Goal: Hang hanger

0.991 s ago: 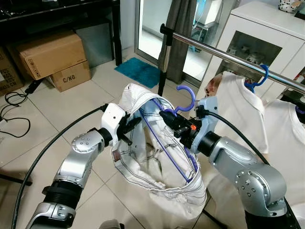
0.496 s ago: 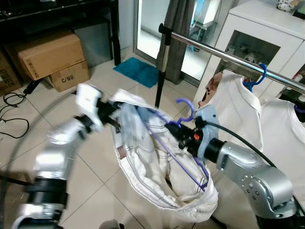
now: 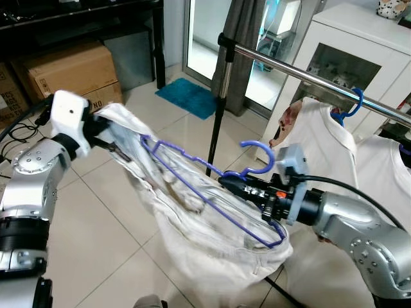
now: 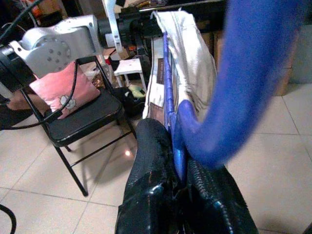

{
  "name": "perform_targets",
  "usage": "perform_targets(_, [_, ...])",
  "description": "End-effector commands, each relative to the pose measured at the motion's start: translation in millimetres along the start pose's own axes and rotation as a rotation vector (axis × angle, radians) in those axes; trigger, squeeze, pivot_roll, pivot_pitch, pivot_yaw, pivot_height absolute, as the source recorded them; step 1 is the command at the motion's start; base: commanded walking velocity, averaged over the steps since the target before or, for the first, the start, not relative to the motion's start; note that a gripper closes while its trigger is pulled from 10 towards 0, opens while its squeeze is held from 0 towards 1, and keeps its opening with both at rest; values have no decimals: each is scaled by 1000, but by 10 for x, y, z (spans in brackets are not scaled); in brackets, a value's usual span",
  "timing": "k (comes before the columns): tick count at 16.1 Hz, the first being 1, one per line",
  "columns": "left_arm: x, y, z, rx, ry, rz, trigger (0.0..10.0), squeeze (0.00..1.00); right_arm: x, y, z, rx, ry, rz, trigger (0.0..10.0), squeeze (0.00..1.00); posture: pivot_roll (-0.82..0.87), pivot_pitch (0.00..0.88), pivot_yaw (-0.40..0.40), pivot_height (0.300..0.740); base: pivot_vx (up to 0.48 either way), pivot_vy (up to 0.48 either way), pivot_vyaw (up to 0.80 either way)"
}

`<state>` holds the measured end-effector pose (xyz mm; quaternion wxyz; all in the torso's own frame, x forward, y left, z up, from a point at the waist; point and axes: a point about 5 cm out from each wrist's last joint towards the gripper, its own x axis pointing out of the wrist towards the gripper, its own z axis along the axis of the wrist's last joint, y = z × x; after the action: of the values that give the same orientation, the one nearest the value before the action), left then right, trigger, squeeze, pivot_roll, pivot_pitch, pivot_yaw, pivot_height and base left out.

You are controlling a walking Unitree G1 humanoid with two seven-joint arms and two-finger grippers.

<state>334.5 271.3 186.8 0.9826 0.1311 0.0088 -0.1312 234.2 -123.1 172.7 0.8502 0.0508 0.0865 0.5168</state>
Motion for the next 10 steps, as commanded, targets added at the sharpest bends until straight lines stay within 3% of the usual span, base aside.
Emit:
perform_targets(1, [-38,249,248,32,-91,117,0,0,-103,-150,-47,14,23,-63,0,0,-45,8,-81,740,0,0,0])
perform_targets(3, [-30,303,237,4,-90,140,0,0,-90,-271,-75,44,-21,-82,0,0,-44,6,-79,740,0,0,0])
perform_targets(4, [13,242,170,-14,-62,103,0,0,-46,-350,-39,94,-103,-90,0,0,-43,5,-78,740,0,0,0])
perform_targets(6, [169,-291,41,-42,-37,-140,0,0,82,-260,149,186,-298,-131,0,0,-44,4,-78,740,0,0,0])
perform_targets(7, [229,-532,37,-67,-48,-214,0,0,167,-214,242,242,-384,-139,0,0,-46,3,-79,740,0,0,0])
perform_targets(8, [247,-611,41,-72,-54,-237,0,0,197,-202,274,266,-415,-140,0,0,-46,3,-79,740,0,0,0])
perform_targets(10, [291,-1071,51,-135,-80,-378,0,0,275,-229,378,385,-568,-251,0,0,-52,4,-71,740,0,0,0])
